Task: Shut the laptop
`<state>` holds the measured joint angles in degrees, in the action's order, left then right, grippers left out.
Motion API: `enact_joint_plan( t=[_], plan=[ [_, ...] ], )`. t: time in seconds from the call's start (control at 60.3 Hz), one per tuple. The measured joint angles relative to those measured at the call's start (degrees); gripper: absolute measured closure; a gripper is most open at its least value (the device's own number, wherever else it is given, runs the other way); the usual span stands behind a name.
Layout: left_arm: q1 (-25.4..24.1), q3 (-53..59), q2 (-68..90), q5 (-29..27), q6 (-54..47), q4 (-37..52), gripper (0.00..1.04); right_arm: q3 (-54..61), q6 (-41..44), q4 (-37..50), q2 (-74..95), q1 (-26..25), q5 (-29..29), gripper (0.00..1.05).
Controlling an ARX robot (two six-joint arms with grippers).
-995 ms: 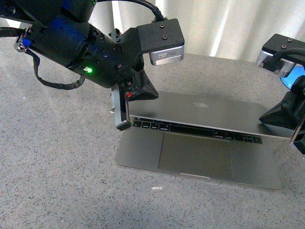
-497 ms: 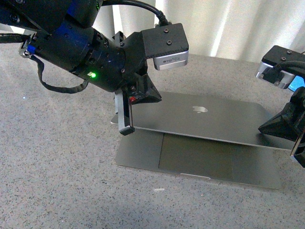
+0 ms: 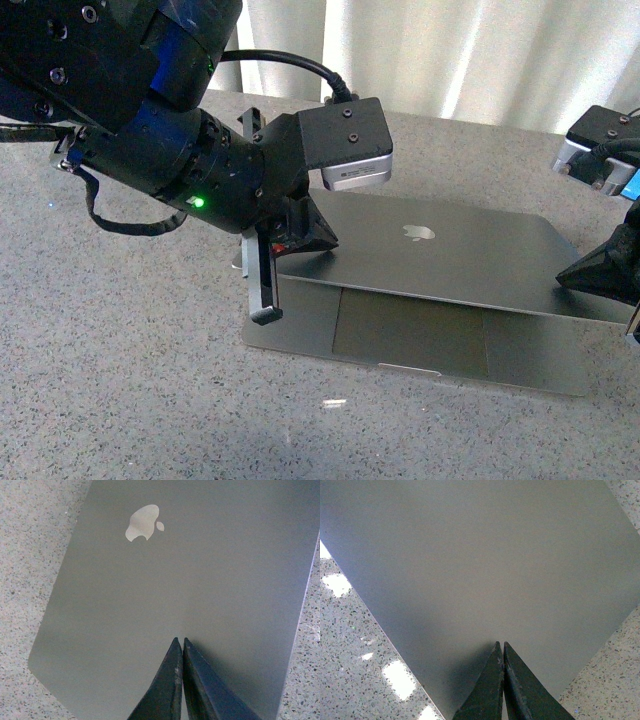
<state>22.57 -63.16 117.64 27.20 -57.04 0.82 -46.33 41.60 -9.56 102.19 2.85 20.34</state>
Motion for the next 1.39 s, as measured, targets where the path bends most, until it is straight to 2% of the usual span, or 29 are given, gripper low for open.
enact_joint_plan(
  t=[1.393],
  plan=[
    [0.0, 2.1, 4.0, 1.3, 3.2, 4.9, 1.01, 3.2, 0.2, 3.3, 3.4, -1.0, 1.0, 1.04]
  ],
)
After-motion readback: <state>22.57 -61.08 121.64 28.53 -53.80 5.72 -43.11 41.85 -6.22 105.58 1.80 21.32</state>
